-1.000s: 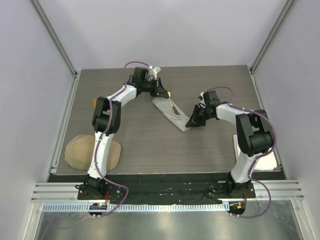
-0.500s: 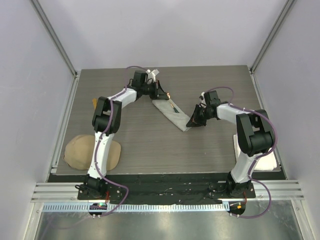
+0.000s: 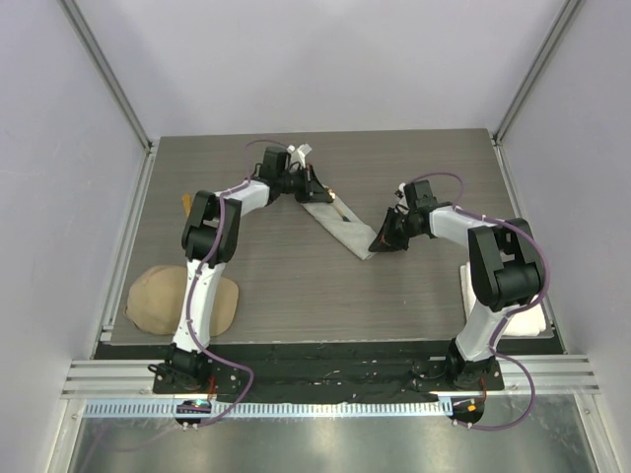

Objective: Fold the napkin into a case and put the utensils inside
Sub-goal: Insert the spoon into the folded napkin.

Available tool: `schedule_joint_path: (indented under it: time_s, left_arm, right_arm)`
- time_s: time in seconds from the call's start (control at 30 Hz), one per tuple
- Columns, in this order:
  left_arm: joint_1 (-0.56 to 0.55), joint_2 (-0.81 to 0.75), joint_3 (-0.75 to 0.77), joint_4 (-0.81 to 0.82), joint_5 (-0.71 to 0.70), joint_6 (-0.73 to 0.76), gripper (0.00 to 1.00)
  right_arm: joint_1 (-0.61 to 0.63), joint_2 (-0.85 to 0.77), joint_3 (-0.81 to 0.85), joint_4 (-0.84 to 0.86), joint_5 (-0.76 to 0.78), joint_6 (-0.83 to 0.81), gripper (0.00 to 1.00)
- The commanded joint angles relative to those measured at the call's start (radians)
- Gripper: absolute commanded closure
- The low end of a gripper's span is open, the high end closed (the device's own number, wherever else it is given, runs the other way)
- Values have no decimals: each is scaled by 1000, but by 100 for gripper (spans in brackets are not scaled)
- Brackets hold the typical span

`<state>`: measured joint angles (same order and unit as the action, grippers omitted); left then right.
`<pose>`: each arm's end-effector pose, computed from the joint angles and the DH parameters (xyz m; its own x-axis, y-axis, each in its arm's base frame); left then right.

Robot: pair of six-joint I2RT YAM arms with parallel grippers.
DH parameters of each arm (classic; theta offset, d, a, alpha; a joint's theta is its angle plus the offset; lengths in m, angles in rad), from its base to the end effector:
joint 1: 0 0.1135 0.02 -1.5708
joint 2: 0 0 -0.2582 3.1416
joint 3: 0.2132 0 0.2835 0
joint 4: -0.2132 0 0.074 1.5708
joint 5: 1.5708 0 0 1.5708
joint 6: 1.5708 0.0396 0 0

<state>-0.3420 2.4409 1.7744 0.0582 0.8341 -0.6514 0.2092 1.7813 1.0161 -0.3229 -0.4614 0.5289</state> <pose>0.5128 -0.2137 0.0983 -0.9119 -0.1077 -0.3959 0.3081 0.4574 -0.8342 0.3545 0.0933 0.1204 -0.9439 0.2615 -0.2018 0.1021 0.8120 0.5747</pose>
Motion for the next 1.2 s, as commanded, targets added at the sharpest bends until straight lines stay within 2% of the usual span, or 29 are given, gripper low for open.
schedule_joint_path:
  time_s: [0.0, 0.27, 0.6, 0.67, 0.9, 1.17]
  left_arm:
    - [-14, -66, -32, 60, -6, -6, 100]
    - [-26, -95, -87, 140, -18, -48, 100]
    - [-55, -111, -92, 112, -49, -25, 98]
    - [-54, -108, -87, 101, -52, -21, 94]
    - [-51, -126, -64, 20, -92, 48, 68]
    - [-51, -146, -15, -55, -142, 73, 41]
  right_arm:
    - [-4, -39, 1, 7, 13, -4, 99]
    - [-4, -33, 6, 10, 9, -3, 99]
    - [-2, -23, 6, 13, 4, -3, 99]
    - [-4, -23, 6, 12, 4, -4, 99]
    - [-7, -29, -8, 12, 7, -9, 99]
    - [-11, -26, -5, 10, 0, -10, 99]
